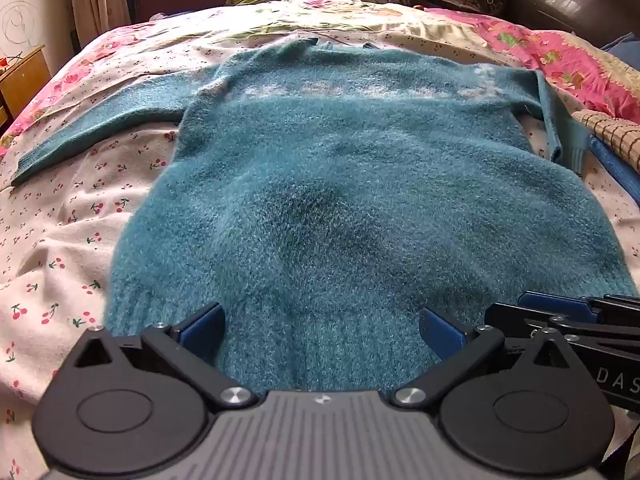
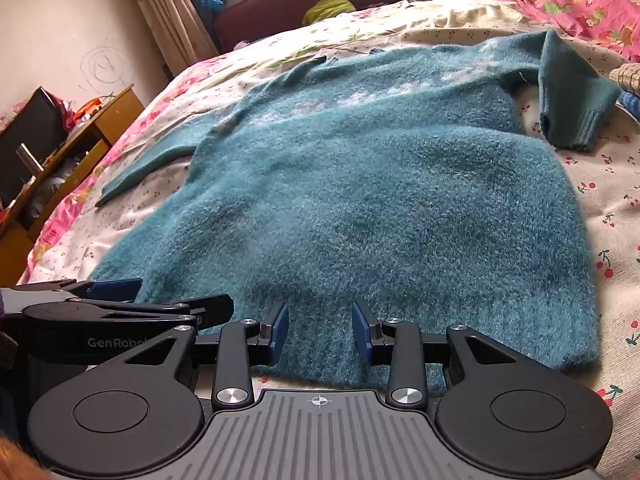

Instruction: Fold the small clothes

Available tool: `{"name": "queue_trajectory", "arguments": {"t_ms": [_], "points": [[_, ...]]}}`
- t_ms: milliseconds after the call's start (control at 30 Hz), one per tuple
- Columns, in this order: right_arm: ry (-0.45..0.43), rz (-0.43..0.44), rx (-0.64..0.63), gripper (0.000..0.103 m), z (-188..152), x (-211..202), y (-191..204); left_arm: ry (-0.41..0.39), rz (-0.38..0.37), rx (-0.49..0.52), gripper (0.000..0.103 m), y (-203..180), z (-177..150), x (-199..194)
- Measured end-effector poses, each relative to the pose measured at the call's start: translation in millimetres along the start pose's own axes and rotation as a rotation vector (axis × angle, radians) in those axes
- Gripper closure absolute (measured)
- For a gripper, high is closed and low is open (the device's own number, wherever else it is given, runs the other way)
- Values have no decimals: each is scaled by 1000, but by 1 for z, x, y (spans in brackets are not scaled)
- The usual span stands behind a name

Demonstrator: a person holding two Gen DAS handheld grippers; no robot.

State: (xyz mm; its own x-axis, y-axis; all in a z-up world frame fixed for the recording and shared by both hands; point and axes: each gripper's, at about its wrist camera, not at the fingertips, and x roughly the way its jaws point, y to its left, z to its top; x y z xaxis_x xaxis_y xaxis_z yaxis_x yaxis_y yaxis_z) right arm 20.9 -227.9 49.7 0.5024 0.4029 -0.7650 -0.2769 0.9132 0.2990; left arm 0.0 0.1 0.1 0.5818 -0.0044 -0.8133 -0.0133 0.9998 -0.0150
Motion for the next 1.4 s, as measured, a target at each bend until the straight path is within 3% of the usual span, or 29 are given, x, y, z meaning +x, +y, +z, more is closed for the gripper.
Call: {"name": "queue_trajectory", "arguments": {"t_ms": [1400], "points": [[10,-2,3,67,-1,3,-1,67,14,15,0,-4,-7,9]]}}
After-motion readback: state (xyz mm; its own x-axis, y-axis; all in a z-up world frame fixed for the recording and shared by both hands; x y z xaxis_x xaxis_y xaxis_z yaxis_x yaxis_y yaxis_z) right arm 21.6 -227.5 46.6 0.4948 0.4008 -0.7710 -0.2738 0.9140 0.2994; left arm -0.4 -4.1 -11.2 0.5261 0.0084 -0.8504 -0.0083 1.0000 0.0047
